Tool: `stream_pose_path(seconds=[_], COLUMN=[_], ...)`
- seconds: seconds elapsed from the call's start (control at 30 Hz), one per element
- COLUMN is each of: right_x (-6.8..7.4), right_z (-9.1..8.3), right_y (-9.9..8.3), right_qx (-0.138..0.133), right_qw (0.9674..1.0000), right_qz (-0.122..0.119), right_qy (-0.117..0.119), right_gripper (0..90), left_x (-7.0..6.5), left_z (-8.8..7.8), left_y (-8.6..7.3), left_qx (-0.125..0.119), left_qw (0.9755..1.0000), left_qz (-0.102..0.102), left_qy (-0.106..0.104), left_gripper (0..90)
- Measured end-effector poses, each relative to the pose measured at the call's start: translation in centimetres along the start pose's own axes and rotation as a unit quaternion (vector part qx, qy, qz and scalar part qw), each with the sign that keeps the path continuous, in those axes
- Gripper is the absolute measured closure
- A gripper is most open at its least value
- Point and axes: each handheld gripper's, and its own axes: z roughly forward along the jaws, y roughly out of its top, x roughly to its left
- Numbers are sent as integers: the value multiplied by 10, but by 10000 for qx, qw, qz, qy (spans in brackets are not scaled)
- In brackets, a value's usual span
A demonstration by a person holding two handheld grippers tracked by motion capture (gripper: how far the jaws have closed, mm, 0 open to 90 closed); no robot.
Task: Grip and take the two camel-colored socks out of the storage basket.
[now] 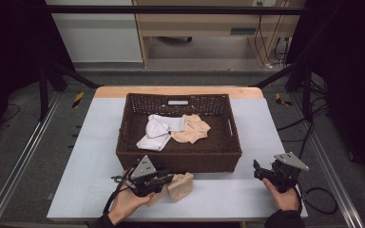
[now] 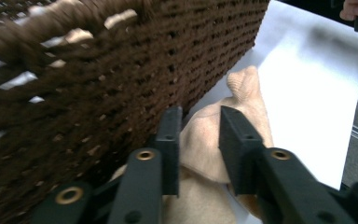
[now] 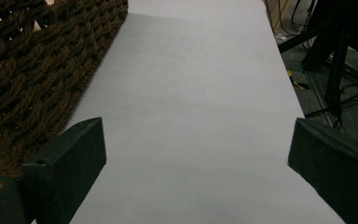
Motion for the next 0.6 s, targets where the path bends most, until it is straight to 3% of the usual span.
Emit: stream_pose_path(seconds=[0.17, 0.3, 0.6], right_x=[-1, -2, -2], right_z=[0, 0, -1], right_y=[0, 0, 0], right_qx=[-19, -32, -33], right_qw=[10000, 10000, 10000], right_qz=[1, 7, 60], right_qy=[-11, -22, -47], right_gripper=[45, 45, 44], left_x=[4, 11, 35], left_z=[-15, -34, -63], left_y=[2, -4, -36], left_qx=[-260, -409, -298], left_qw=[9995, 9984, 9951], left_qz=[-71, -111, -294], left_qy=[180, 362, 892], left_gripper=[562, 521, 470])
